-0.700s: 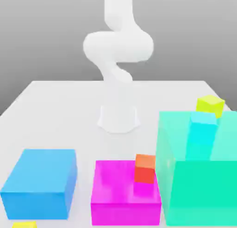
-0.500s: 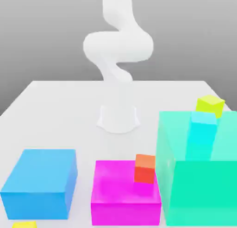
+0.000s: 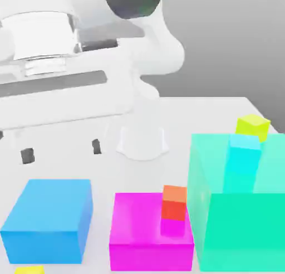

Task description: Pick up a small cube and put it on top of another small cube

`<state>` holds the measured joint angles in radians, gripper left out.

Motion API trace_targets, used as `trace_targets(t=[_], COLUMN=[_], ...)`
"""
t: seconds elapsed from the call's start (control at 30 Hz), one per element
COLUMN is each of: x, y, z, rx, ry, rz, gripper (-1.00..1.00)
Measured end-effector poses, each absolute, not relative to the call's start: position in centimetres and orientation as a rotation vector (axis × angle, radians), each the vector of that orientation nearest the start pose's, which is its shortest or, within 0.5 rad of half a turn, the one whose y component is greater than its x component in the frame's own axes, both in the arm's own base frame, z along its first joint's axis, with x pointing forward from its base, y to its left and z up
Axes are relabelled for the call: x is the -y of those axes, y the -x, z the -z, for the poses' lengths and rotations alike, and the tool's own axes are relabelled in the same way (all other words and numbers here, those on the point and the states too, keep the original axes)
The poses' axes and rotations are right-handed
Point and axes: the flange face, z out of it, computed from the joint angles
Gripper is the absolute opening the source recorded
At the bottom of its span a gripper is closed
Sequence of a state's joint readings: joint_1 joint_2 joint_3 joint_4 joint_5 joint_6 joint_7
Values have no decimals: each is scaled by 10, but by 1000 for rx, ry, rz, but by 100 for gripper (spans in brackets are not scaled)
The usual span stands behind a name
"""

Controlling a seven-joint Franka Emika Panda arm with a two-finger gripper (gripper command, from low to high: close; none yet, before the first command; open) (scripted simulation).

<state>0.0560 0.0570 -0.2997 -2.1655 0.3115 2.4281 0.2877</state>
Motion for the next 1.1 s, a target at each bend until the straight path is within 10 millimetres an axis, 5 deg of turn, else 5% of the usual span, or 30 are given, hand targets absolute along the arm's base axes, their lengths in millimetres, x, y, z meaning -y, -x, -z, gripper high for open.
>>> trace_targets(t=[0.43,0.53,0.57,0.77,0.9,1.1], x=[211,216,216,216,216,147], y=[-541,-539,-539,-538,-539,-529], z=[-202,-154,-140,-133,-178,-230], rx=[-1085,-1083,-1084,-1084,-1083,-712], ry=[2932,2948,2948,2947,2948,3025], rz=[17,4,2,-1,0,-38], gripper=[0,0,-100,-100,-100,-100])
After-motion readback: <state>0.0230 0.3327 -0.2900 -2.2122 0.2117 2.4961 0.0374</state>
